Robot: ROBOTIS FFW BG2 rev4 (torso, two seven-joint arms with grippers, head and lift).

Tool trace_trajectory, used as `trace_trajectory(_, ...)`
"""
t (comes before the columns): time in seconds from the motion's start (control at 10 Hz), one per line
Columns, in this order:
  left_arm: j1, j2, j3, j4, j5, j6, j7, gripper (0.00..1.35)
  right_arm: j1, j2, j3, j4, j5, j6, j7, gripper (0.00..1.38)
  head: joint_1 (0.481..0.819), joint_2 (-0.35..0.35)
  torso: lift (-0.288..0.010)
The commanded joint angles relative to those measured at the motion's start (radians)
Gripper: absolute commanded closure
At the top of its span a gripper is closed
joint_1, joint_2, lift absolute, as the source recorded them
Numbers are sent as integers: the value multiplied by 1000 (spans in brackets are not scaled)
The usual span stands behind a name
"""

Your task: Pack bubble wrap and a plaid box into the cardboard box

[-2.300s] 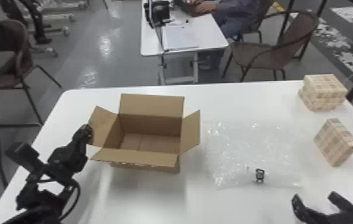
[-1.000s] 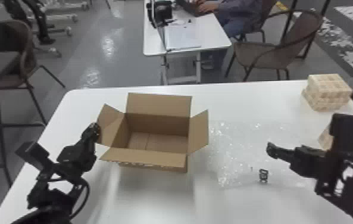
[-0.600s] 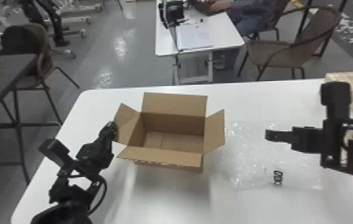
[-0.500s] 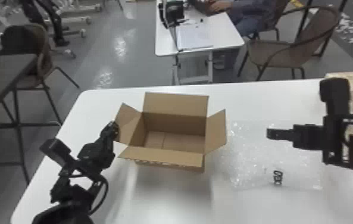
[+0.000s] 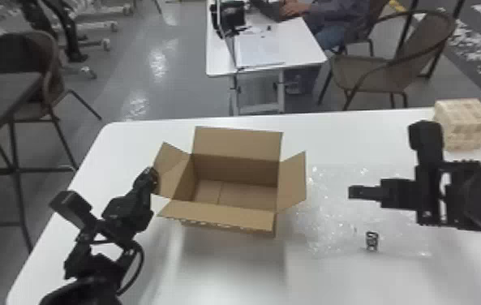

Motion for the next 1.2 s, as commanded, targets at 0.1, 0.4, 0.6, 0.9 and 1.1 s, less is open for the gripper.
trace_trajectory(0.1, -7, -3, -10, 3, 2, 2, 0, 1208, -40, -6, 28, 63, 7, -14, 0, 104, 695, 132, -110)
trace_trajectory(0.4, -3, -3, -18, 8, 13, -1, 0, 1208, -68, -17, 66, 135, 7, -10, 0, 104, 695, 127, -110)
trace_trajectory(0.6, -7, -3, -24, 11, 17, -2, 0, 1208, -75, -17, 85, 158, 24, -19, 0, 117, 695, 130, -110)
trace_trajectory(0.9, -7, -3, -27, 14, 26, -4, 0, 1208, -77, -23, 85, 177, 26, -19, 23, 619, 695, 125, -110)
trace_trajectory(1.1, -9, -3, -32, 17, 30, -5, 0, 1208, -71, -32, 85, 183, 29, -44, 80, 1004, 695, 127, -110)
